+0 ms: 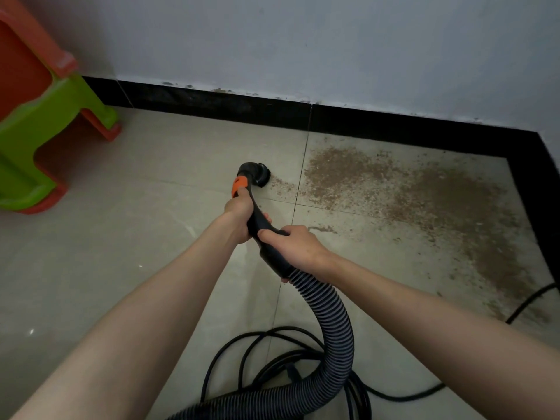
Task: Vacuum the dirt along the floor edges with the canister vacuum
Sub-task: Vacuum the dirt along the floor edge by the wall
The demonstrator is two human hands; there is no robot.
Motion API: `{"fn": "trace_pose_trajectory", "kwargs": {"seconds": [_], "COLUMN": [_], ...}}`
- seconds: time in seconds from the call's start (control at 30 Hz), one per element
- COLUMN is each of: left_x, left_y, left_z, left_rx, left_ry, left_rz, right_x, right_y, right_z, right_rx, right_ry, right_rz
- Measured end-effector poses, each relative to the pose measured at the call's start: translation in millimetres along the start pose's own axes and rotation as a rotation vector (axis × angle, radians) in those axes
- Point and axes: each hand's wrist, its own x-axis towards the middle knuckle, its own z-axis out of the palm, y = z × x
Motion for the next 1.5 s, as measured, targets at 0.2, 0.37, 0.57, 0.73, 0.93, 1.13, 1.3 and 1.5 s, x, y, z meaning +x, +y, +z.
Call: {"fn": "trace_pose_trajectory", "kwargs": {"seconds": [0.2, 0.37, 0.57, 0.73, 0.93, 1.13, 1.3, 1.5], "left_x": [-2.1, -9.8, -17.5, -18.5, -1.8, 34.6, 58.8, 74.0], "left_y": [-2.4, -13.0, -23.3, -25.0, -13.7, 8.0, 25.0, 38.9], "left_z": [13.6, 21.0, 28.5, 41.2, 48.2, 45.3, 65.0, 91.3], "left_rx": [0.061, 0.096, 0.118, 0.142, 0.158, 0.127, 0.227, 0.301], "left_ry": [-0.03, -0.03, -0.05, -0.064, -0.041, 0.012, 0.014, -0.034], "left_rz": [-0.003, -0.008, -0.021, -0.004, 0.033, 0.067, 0.121, 0.162], "right_x": [-4.4, -18.2, -34.6, -38.1, -17.2, 27.5, 58.6, 77.0], "right_y": [6.7, 16.4, 25.5, 30.9, 28.2, 17.0, 16.4, 18.5], "right_z": [-8.1, -9.2, -12.5, -19.6, -25.0, -26.1, -35.3, -46.4], "right_rx": [0.021, 0.023, 0.074, 0.145, 0.163, 0.088, 0.105, 0.218], "right_ry": [0.037, 0.051, 0.061, 0.086, 0.083, 0.079, 0.146, 0.216], "right_rz": [0.003, 0.029, 0.04, 0.049, 0.017, -0.035, -0.041, -0.035]}}
